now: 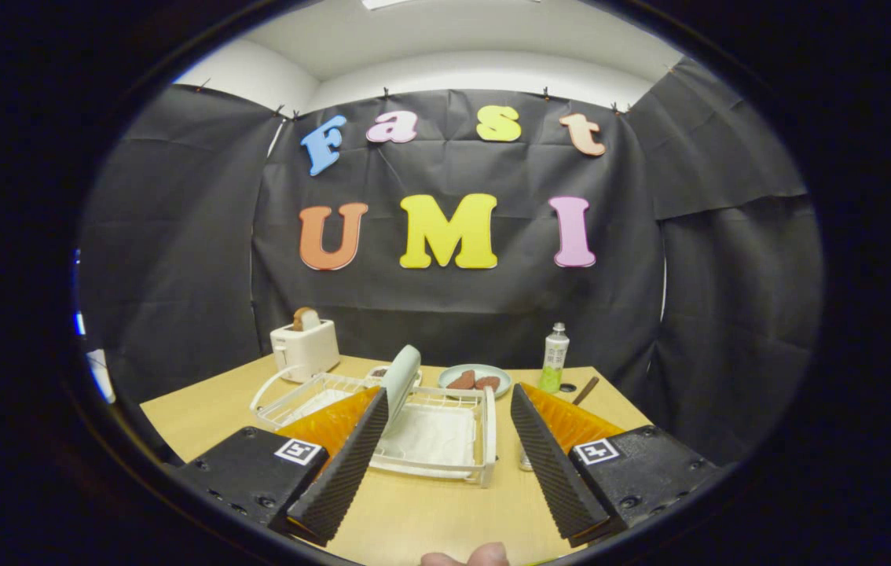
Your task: Take the plate from the dish rack, then take the spoon from the basket and place it into the plate.
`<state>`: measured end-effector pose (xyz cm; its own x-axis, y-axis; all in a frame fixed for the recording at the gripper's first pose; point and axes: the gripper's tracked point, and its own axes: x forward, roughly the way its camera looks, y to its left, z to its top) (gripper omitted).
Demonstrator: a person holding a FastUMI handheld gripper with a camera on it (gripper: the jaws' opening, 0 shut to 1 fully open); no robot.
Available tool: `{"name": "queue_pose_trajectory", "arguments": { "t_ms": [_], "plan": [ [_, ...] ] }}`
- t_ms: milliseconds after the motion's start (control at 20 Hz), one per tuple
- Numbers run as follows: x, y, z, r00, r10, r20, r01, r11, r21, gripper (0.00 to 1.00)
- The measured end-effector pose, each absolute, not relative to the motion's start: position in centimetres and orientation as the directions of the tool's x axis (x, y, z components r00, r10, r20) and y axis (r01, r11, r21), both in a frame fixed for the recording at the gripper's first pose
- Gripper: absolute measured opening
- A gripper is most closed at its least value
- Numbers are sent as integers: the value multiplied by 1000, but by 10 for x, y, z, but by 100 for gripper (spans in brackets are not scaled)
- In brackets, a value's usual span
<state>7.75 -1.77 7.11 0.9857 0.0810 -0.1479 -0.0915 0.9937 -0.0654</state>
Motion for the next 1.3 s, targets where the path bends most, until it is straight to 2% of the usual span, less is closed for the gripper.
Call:
{"name": "queue_pose_trajectory", "arguments": {
  "t_ms": [200, 350, 550, 850, 1150, 1300],
  "plan": [
    [112, 6, 116, 955, 165, -247, -184, 981, -55, 100],
    [140, 21, 148, 938, 169, -302, -203, 975, -86, 100],
    [185, 49, 153, 881, 192, -432, -248, 966, -78, 100],
    [249, 69, 102, 744, 145, -652, -215, 976, -28, 100],
    [297, 61, 53, 661, 29, -750, -87, 996, -37, 100],
    [308, 61, 21, 588, 29, -808, -50, 999, -1, 100]
  ]
}}
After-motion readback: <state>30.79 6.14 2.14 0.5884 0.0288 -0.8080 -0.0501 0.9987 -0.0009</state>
